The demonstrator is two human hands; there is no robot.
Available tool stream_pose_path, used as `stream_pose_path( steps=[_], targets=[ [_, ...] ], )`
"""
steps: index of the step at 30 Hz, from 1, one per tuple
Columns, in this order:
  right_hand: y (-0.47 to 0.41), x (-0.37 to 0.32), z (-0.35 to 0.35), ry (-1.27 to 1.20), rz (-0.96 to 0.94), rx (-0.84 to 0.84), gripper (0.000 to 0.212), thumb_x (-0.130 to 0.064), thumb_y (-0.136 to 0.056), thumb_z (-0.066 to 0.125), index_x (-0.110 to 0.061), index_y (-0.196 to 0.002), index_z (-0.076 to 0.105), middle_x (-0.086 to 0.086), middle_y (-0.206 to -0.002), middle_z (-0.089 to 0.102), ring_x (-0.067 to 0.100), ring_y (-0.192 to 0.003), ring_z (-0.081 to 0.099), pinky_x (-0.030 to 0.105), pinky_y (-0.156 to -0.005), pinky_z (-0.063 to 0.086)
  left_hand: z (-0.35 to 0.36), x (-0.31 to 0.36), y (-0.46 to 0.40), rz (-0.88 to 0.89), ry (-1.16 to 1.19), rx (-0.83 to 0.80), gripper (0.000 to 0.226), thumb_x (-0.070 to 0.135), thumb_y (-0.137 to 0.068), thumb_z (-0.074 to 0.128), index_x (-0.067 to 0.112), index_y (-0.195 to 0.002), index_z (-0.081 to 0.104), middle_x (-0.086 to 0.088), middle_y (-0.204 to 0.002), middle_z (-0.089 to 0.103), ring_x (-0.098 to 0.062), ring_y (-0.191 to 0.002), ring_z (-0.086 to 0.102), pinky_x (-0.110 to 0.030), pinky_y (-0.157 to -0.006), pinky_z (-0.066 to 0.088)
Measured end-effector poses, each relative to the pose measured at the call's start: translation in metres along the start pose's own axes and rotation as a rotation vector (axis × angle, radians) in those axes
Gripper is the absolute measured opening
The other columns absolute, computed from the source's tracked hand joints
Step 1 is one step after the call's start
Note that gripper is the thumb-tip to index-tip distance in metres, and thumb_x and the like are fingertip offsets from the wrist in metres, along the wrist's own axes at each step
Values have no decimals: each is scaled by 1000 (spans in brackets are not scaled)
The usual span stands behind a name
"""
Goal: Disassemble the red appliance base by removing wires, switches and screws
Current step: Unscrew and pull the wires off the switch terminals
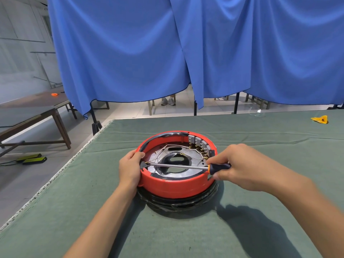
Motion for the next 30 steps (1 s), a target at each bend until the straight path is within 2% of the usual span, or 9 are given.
stream_pose_path(
  steps=[4,8,11,14,16,19,21,23,30],
  targets=[
    [6,-2,6,-33,13,-3,13,-28,-84,67,-21,-96,69,-3,-83,70,20,-84,61,37,-79,51,-1,-2,1,-4,-17,29,19,3,-82,57,14,-69,66,-1,-64,61,-16,-62,53,-29,-60,42],
    [13,-5,9,-39,35,8,19,-30,-86,67,-20,-102,69,-1,-88,71,22,-89,62,38,-82,51,-3,-3,2,-8,-40,48,15,7,-82,58,14,-75,69,-1,-69,64,-17,-66,57,-30,-64,43],
    [19,-9,10,-26,33,24,17,-29,-86,65,-19,-99,68,0,-81,67,22,-82,59,37,-77,50,-2,-4,4,2,-47,67,16,7,-82,58,16,-73,68,0,-68,63,-16,-66,55,-28,-62,42],
    [26,-13,10,-21,23,52,13,-27,-86,63,-24,-97,70,-3,-77,65,16,-77,57,36,-75,50,-3,-5,6,0,-61,79,15,10,-82,58,17,-74,68,0,-69,64,-17,-67,56,-30,-62,42],
    [30,-14,11,-16,27,67,6,-26,-86,62,-26,-87,69,-6,-68,60,15,-71,54,35,-68,48,-3,-6,6,1,-65,86,15,11,-82,58,17,-74,68,0,-70,65,-18,-68,56,-31,-65,42],
    [33,-16,11,5,24,76,12,-29,-87,61,-28,-75,62,-6,-59,50,12,-61,45,31,-59,41,-3,-7,6,0,-65,87,14,12,-81,58,18,-74,68,0,-72,66,-20,-71,57,-31,-67,43],
    [33,-13,9,21,24,97,7,-30,-87,62,-34,-89,68,-11,-66,57,9,-67,49,31,-66,46,-4,-8,6,6,-66,80,15,11,-81,58,18,-73,68,0,-71,66,-19,-71,57,-32,-67,43],
    [32,-10,7,42,15,111,15,-32,-87,62,-32,-101,67,-9,-77,63,12,-76,54,33,-73,48,-5,-9,5,13,-69,75,16,11,-81,58,20,-72,68,2,-70,66,-18,-70,57,-32,-66,44],
    [20,-3,0,74,-20,117,20,-34,-86,66,-36,-105,66,-13,-90,67,14,-90,57,33,-77,49,-5,-10,5,19,-57,74,20,12,-79,59,21,-65,69,7,-62,65,-15,-65,56,-32,-64,44]
  ],
)
Point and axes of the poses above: each hand's wrist, its own y-axis away from the middle knuckle, its own z-axis out of the palm, x = y × z, the point moved 2 cm from there along -y, towards the middle knuckle
